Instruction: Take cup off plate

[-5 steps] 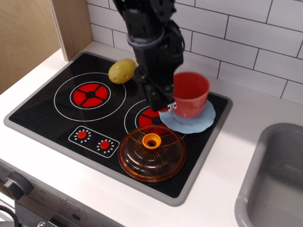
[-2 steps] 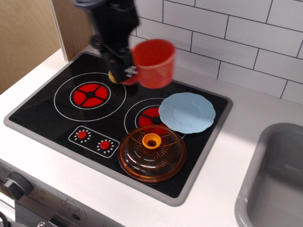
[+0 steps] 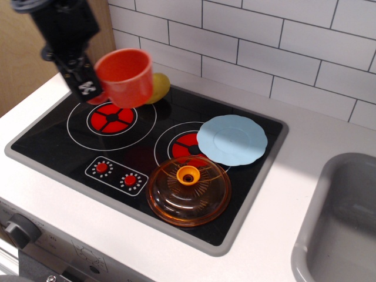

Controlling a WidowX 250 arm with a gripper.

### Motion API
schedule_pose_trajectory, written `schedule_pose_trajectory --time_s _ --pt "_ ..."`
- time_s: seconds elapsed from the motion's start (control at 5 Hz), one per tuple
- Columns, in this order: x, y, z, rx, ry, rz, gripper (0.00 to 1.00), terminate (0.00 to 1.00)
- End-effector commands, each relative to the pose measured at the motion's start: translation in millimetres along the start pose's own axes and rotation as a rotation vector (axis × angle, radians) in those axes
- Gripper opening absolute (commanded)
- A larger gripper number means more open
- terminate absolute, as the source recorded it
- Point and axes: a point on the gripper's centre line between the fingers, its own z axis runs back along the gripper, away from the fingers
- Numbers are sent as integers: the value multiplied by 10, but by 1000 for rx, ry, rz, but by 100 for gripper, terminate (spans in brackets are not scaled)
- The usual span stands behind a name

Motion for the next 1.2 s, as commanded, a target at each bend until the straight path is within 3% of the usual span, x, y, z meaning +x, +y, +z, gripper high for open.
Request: schedule_pose_trajectory --time_s 0.0,0.2,0.6,0.8,1.0 --pt "-403 307 34 77 5 33 0 0" --pt "-527 443 -79 111 32 60 0 0" --pt "-565 533 -241 123 45 96 0 0" --pt "-543 516 -255 115 64 115 100 0" --pt "-518 499 -245 138 69 122 100 0"
